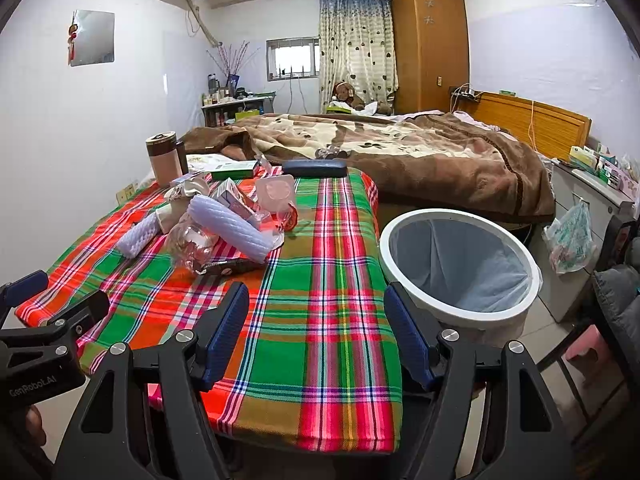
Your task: Collect trash
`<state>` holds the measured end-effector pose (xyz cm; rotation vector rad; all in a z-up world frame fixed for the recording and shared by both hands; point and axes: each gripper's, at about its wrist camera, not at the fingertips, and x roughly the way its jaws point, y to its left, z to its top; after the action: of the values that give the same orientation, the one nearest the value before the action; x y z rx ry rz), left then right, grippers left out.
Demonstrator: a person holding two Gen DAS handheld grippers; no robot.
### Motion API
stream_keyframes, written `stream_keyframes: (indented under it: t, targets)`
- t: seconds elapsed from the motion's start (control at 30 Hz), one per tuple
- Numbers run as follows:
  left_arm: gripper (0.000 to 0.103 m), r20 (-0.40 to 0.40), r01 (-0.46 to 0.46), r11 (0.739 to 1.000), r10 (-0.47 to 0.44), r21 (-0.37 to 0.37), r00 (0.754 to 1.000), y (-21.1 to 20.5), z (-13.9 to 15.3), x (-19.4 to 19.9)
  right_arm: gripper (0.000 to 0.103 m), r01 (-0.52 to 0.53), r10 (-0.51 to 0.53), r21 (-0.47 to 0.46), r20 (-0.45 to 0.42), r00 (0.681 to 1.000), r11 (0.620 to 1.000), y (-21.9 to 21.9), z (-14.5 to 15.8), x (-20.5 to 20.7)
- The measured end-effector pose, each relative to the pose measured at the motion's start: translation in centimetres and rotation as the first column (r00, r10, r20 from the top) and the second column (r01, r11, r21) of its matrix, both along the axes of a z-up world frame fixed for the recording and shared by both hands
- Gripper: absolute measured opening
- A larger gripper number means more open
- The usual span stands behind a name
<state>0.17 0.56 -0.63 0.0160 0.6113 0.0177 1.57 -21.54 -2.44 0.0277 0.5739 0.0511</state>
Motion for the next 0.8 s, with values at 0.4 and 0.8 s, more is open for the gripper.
stream_keyframes:
  t: [0.4, 0.8]
  targets:
    - [0.103, -0.063, -0.013, 1.000, 0.014, 0.007, 0.998, 3.5, -1.3, 5.0, 0.071, -0.117, 0.117, -0.017, 0.014, 0.993, 0.993, 1.6, -0.3, 5.2]
    - [0.100, -0.120, 0.060, 0.994, -0.071, -0.095, 0.990, 5.9, -1.9, 10.4, 0.071, -0.304, 0.303, 0.000, -0.073, 0.950, 0.953, 5.2, -1.9, 11.3]
